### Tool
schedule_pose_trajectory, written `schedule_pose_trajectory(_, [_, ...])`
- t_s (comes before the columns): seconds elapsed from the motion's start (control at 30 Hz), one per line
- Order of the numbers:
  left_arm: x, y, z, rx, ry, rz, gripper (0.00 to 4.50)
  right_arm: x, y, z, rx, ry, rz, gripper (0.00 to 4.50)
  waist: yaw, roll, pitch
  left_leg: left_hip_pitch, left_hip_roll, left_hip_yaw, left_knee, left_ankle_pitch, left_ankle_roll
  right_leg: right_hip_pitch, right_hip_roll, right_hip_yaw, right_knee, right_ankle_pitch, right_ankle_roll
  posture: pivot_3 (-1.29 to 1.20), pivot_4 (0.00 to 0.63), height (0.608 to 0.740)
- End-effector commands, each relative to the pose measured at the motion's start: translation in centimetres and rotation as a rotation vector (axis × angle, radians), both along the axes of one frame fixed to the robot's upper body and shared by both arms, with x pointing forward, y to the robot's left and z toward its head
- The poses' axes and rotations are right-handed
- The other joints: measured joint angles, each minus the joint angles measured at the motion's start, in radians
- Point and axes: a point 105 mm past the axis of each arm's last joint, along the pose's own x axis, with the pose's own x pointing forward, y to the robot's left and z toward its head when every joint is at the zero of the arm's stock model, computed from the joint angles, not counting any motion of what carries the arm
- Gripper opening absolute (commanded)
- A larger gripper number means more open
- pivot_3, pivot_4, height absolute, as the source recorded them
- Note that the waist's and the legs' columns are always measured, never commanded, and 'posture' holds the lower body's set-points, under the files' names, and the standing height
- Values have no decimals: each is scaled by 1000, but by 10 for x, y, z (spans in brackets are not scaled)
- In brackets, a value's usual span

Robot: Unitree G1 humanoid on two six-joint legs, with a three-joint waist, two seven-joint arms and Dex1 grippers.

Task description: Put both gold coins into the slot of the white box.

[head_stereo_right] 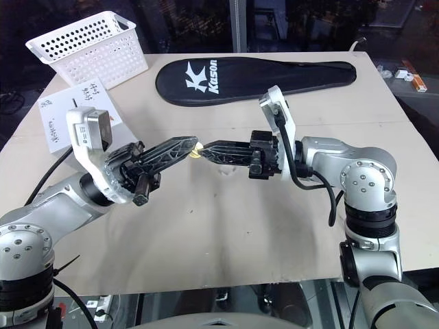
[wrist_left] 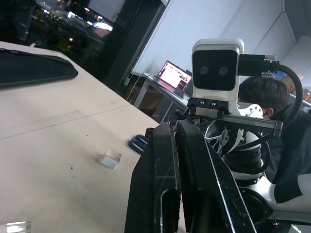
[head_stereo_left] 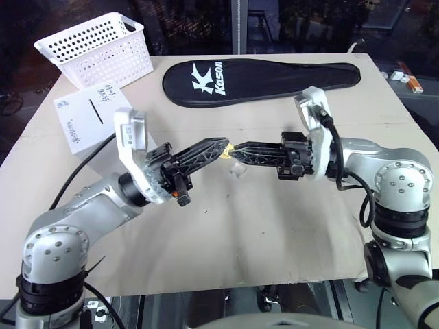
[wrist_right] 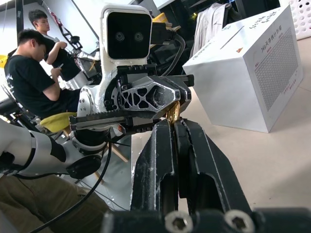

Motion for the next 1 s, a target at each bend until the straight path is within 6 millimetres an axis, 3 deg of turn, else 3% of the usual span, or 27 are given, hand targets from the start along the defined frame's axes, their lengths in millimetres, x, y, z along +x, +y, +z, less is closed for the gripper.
schedule_pose_trajectory(0.03, [-10, -4, 4, 8, -20, -33, 49, -3, 1, 19, 61, -66, 7, 0, 0, 0, 0, 0, 0, 0, 0, 0, 0, 0, 0, 0, 0, 0, 0, 0, 150, 738])
schedule_pose_trajectory(0.1, [-10, -3, 5, -18, -9, -24, 49, -1, 0, 20, 64, -66, 1, 0, 0, 0, 0, 0, 0, 0, 0, 0, 0, 0, 0, 0, 0, 0, 0, 0, 150, 738])
schedule_pose_trajectory(0.2, [-9, 1, 7, -41, 2, -10, 0, 0, 0, 21, 74, -71, -8, 845, 0, 0, 0, 0, 0, 0, 0, 0, 0, 0, 0, 0, 0, 0, 0, 0, 150, 738])
schedule_pose_trajectory(0.27, [-8, 2, 7, -45, 8, -5, 0, -1, -2, 24, 97, -68, 2, 1852, 0, 0, 0, 0, 0, 0, 0, 0, 0, 0, 0, 0, 0, 0, 0, 0, 150, 738])
schedule_pose_trajectory(0.3, [-8, 4, 7, -53, 12, 0, 0, -1, -2, 25, 106, -67, 4, 2083, 0, 0, 0, 0, 0, 0, 0, 0, 0, 0, 0, 0, 0, 0, 0, 0, 150, 738])
schedule_pose_trajectory(0.43, [-3, 11, 11, -93, 17, 53, 0, 1, -6, 23, 86, -81, -27, 4197, 0, 0, 0, 0, 0, 0, 0, 0, 0, 0, 0, 0, 0, 0, 0, 0, 150, 738])
schedule_pose_trajectory(0.47, [-1, 13, 12, -99, 15, 70, 0, 2, -8, 22, 76, -91, -39, 4466, 0, 0, 0, 0, 0, 0, 0, 0, 1, 0, 0, 0, 0, 0, 0, 0, 150, 738])
schedule_pose_trajectory(0.53, [4, 19, 15, -98, -3, 139, 0, 2, -12, 20, 32, -157, -68, 4466, 1, 0, 0, 0, 0, 0, 0, -1, 1, 0, 0, 0, 0, 0, 0, 0, 150, 738])
schedule_pose_trajectory(0.63, [28, 41, 31, -50, -130, 466, 0, -5, -26, 25, -14, -367, -84, 4466, 7, 0, 1, -1, 0, 0, -1, -1, 1, 0, 0, -1, -1, 0, 0, 0, 150, 738])
schedule_pose_trajectory(0.7, [33, 47, 37, -32, -178, 568, 0, -7, -31, 28, -18, -425, -76, 4466, 7, -1, 1, -1, 0, -1, 0, -1, 2, 0, 0, -1, -2, 0, 0, 0, 150, 738])
schedule_pose_trajectory(0.8, [51, 63, 44, 95, -221, 860, 0, -8, -43, 37, -34, -554, -96, 4466, 5, -1, 1, -1, 0, 0, -1, -1, 1, 0, 0, 0, -2, 0, 0, 0, 150, 738])
schedule_pose_trajectory(0.87, [60, 80, 55, 201, -279, 1142, 0, -8, -52, 44, -42, -605, -96, 4466, 6, -1, 1, -1, 0, -1, -1, -1, 1, 0, 0, -1, -2, 0, 0, 0, 150, 738])
schedule_pose_trajectory(1.0, [63, 100, 76, 319, -338, 1544, 0, -3, -62, 57, -52, -665, -114, 4466, 9, -4, 2, -1, 0, -1, -1, 0, 1, 0, 0, 0, -2, 0, 1, 0, 150, 738])
